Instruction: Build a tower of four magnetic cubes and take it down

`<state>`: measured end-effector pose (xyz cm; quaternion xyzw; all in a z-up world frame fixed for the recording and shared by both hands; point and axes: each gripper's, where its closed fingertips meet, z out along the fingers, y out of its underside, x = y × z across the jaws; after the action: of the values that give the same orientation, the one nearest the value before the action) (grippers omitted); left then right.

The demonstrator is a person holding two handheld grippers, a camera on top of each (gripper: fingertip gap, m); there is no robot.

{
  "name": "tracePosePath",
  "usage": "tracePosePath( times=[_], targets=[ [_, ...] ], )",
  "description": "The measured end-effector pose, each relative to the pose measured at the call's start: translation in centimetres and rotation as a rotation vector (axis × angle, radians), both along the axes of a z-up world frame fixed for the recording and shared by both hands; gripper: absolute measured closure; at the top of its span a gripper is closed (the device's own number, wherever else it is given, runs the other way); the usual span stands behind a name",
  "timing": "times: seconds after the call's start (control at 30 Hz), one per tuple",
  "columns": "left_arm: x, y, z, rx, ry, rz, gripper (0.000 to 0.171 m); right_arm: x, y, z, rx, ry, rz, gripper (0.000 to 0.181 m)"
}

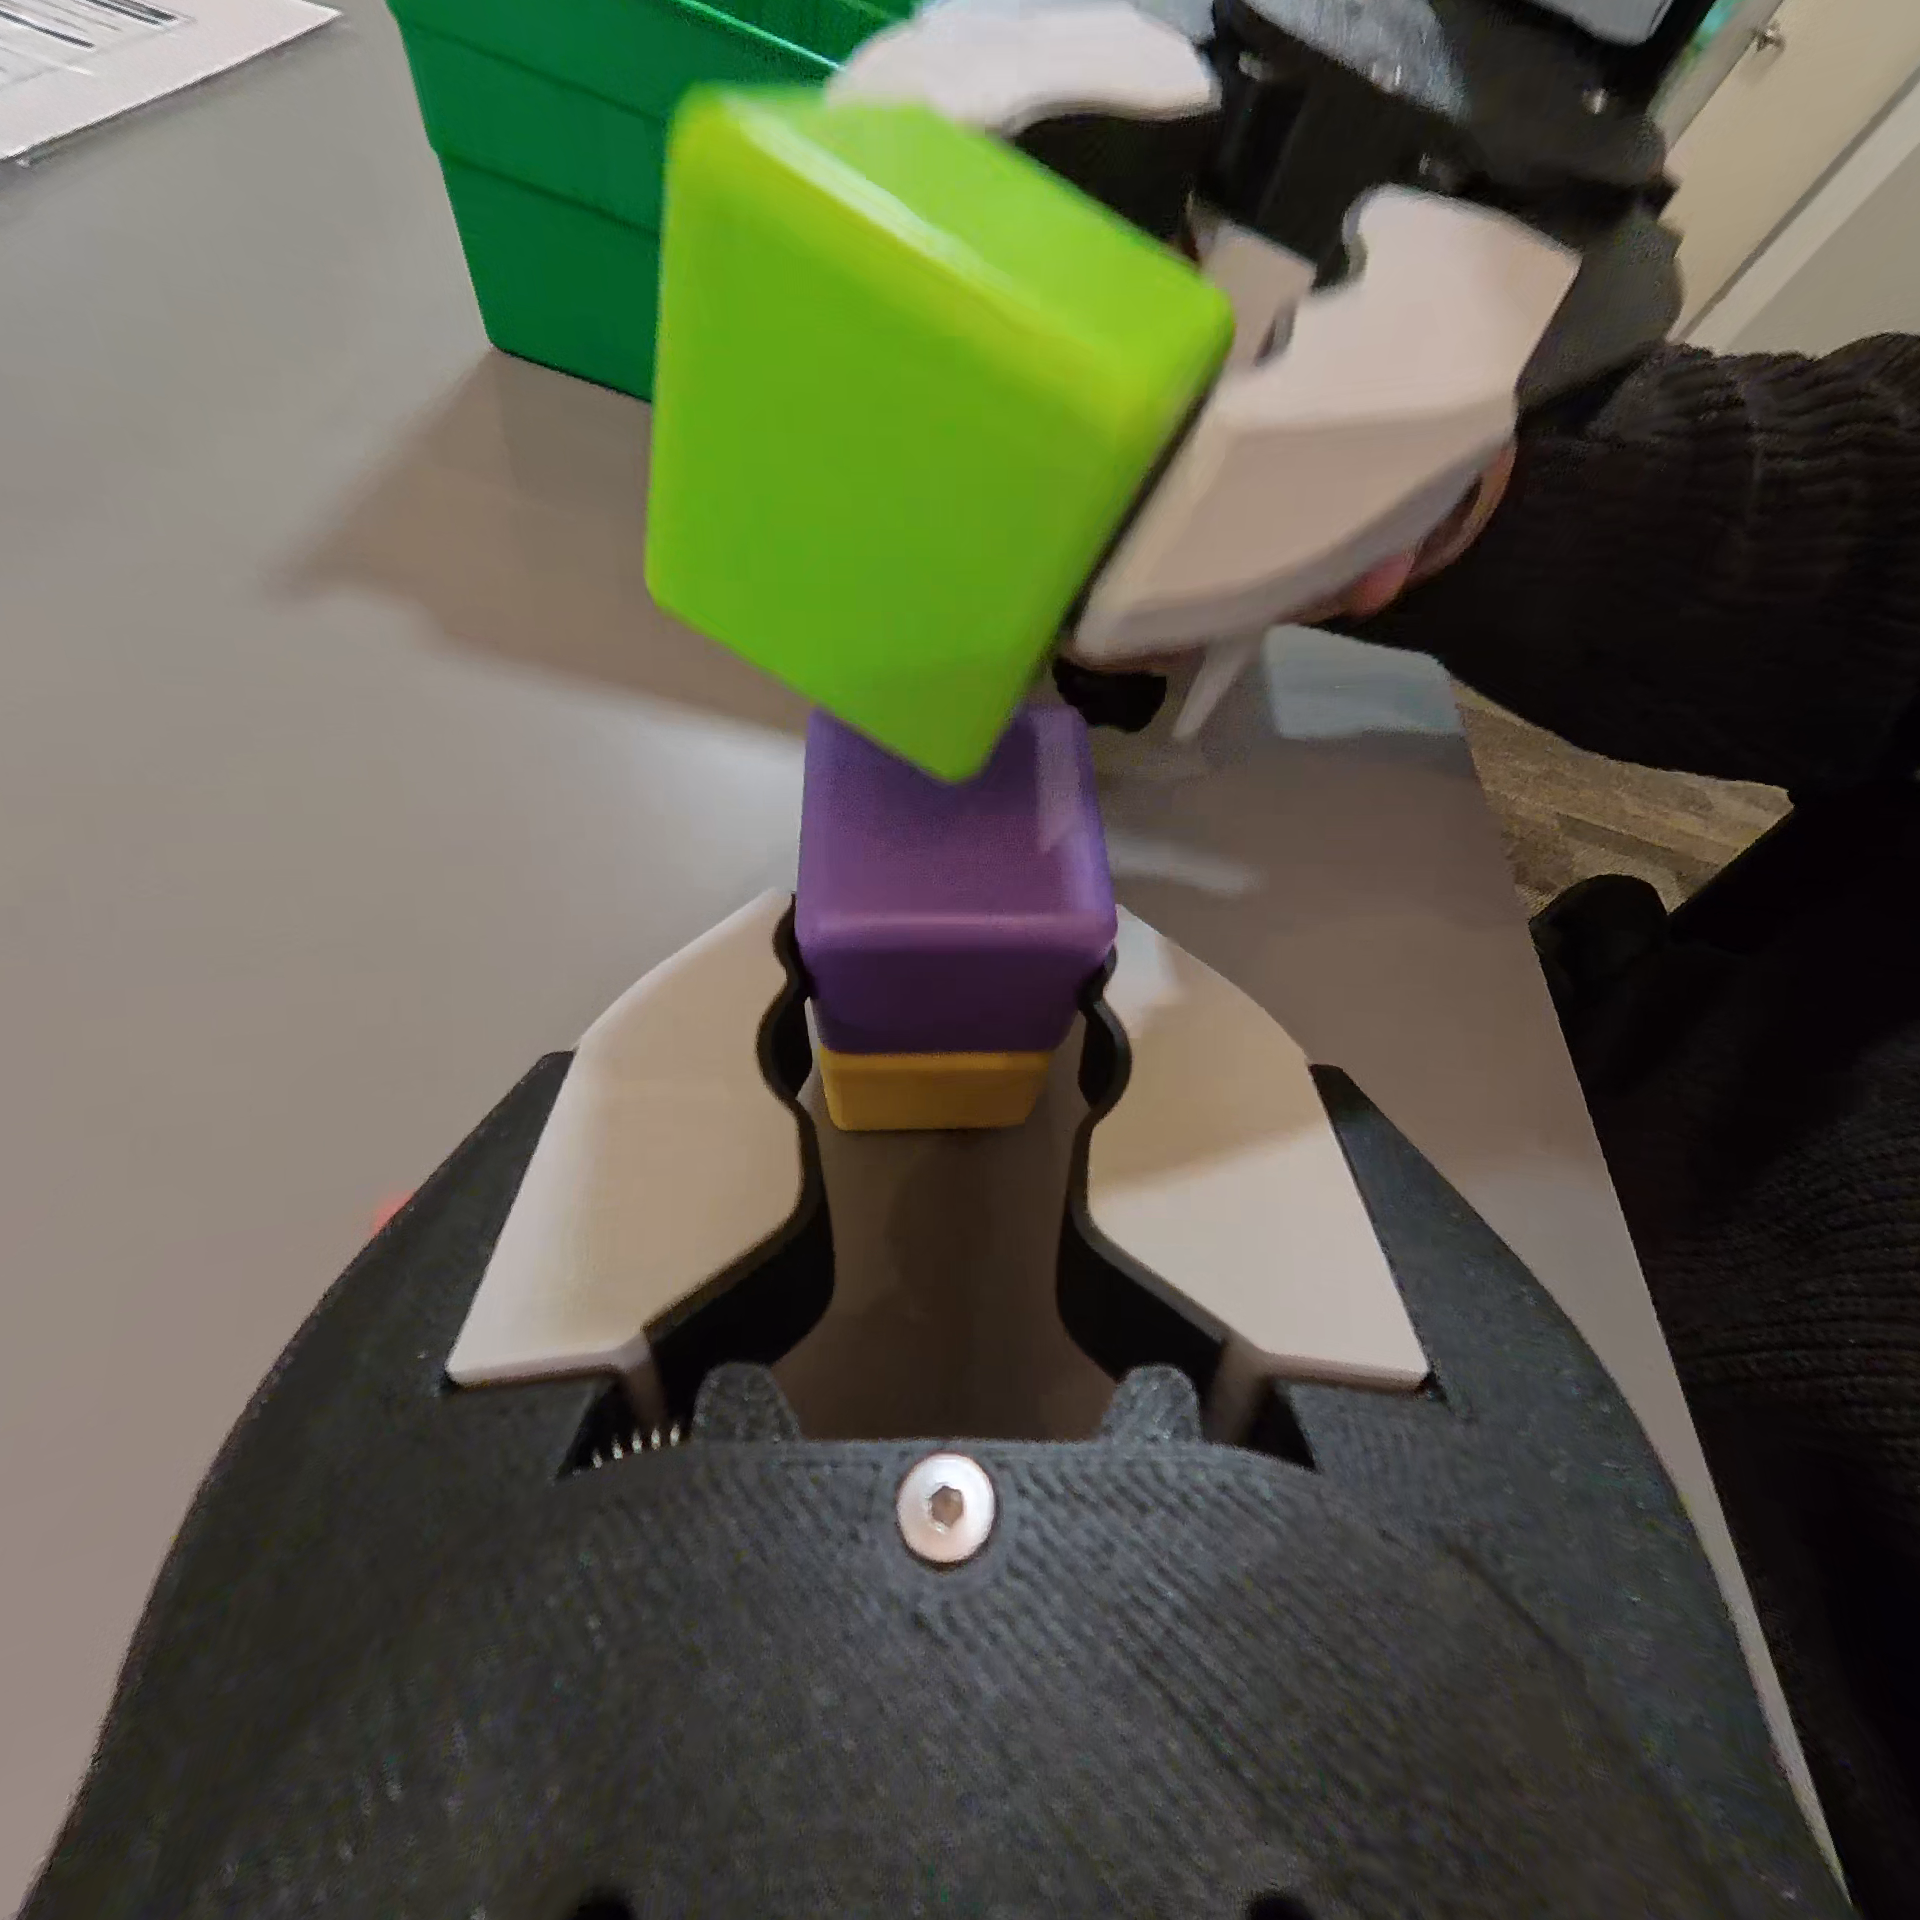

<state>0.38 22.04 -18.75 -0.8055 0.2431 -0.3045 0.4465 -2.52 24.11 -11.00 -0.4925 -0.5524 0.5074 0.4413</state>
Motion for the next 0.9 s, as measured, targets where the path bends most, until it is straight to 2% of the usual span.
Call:
tracePosePath(
  times=[0.33,0.47,0.57,0.73,0.83,0.9],
  targets=[
    [0.5,-0.2,-0.2,0.021,0.053,-0.018,0.123,0.8,0.6,3.9,-0.077,0.061,-0.033,0.129],
    [0.7,-0.3,-0.4,0.019,0.065,-0.031,0.122,1.8,1.7,6.4,-0.018,0.050,-0.084,0.129],
    [0.8,-0.4,-0.5,0.015,0.075,-0.041,0.121,3.4,4.3,8.5,0.077,0.043,-0.185,0.129],
    [1.0,-0.5,-1.0,-0.030,0.075,-0.053,0.113,8.5,11.2,11.2,0.230,0.023,-0.446,0.129],
    [1.0,-0.5,-0.9,-0.055,0.042,-0.054,0.110,12.0,15.8,10.6,0.263,-0.052,-0.611,0.129],
    [0.8,-0.4,-0.7,-0.039,0.031,-0.040,0.109,14.3,18.8,9.0,0.265,-0.133,-0.702,0.129]
  ],
)
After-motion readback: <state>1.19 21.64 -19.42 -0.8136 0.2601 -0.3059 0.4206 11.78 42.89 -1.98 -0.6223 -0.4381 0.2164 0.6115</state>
